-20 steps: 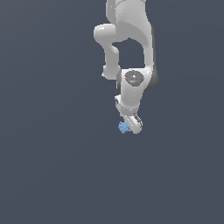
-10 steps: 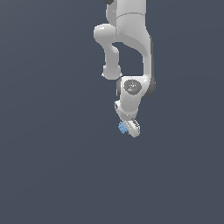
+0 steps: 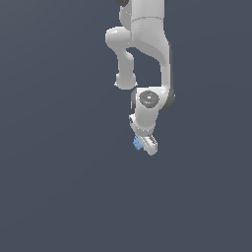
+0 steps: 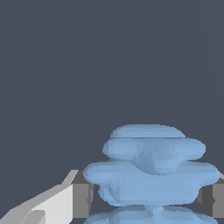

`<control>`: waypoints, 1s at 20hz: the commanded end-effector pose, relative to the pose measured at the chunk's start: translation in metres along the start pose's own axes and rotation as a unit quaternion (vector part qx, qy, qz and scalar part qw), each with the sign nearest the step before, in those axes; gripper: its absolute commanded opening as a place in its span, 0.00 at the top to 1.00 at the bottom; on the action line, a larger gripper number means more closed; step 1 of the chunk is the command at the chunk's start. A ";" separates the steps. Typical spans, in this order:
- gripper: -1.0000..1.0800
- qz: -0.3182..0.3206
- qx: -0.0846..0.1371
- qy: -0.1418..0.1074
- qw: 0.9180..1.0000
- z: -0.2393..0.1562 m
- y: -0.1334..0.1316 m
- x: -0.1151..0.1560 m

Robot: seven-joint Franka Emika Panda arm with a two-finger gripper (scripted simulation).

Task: Pick up the object and move it to a goal position.

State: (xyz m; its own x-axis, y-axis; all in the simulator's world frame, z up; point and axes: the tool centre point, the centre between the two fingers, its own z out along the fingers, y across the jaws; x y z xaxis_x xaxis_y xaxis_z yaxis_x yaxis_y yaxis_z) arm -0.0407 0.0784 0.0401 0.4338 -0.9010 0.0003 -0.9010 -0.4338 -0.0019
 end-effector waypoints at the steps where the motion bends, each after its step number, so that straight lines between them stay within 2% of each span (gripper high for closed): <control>1: 1.00 0.000 -0.001 0.000 1.000 0.001 0.001 0.000; 10: 1.00 0.000 0.000 0.000 1.000 -0.001 -0.008 -0.003; 20: 1.00 0.000 0.000 0.000 1.000 -0.010 -0.051 -0.021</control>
State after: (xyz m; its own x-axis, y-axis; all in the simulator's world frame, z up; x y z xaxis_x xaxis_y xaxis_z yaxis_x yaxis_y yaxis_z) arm -0.0097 0.1125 0.0485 0.4337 -0.9011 0.0004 -0.9011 -0.4337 -0.0011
